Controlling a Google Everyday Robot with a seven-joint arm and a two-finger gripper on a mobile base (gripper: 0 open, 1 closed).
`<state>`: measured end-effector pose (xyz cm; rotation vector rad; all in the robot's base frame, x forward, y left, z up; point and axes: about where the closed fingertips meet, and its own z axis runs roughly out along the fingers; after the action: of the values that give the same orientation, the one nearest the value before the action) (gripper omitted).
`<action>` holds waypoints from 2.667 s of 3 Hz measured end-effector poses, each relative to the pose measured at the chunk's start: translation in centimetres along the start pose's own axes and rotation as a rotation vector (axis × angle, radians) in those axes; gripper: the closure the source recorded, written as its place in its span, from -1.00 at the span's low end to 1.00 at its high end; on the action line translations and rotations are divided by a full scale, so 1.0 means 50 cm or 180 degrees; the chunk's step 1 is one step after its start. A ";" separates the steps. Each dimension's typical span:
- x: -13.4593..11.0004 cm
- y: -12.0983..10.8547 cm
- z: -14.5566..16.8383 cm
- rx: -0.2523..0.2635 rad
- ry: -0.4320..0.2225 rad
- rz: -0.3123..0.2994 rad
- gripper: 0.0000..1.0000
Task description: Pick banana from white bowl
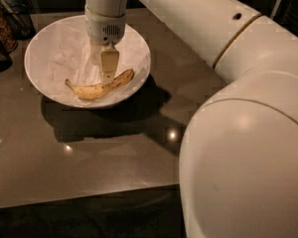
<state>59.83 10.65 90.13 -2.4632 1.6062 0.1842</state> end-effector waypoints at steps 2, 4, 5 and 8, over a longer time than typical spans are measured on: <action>0.004 0.005 0.063 -0.0196 0.0047 -0.0032 -0.02; 0.015 0.009 0.101 -0.0298 0.0057 -0.0034 0.00; 0.021 0.011 0.115 -0.0337 0.0052 -0.0030 -0.02; 0.021 0.011 0.115 -0.0336 0.0052 -0.0029 1.00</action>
Offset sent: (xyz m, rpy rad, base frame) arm -0.0162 -0.0114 -0.0450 -0.1119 0.1205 0.0424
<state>59.76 10.84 84.26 -2.5561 1.6313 0.2543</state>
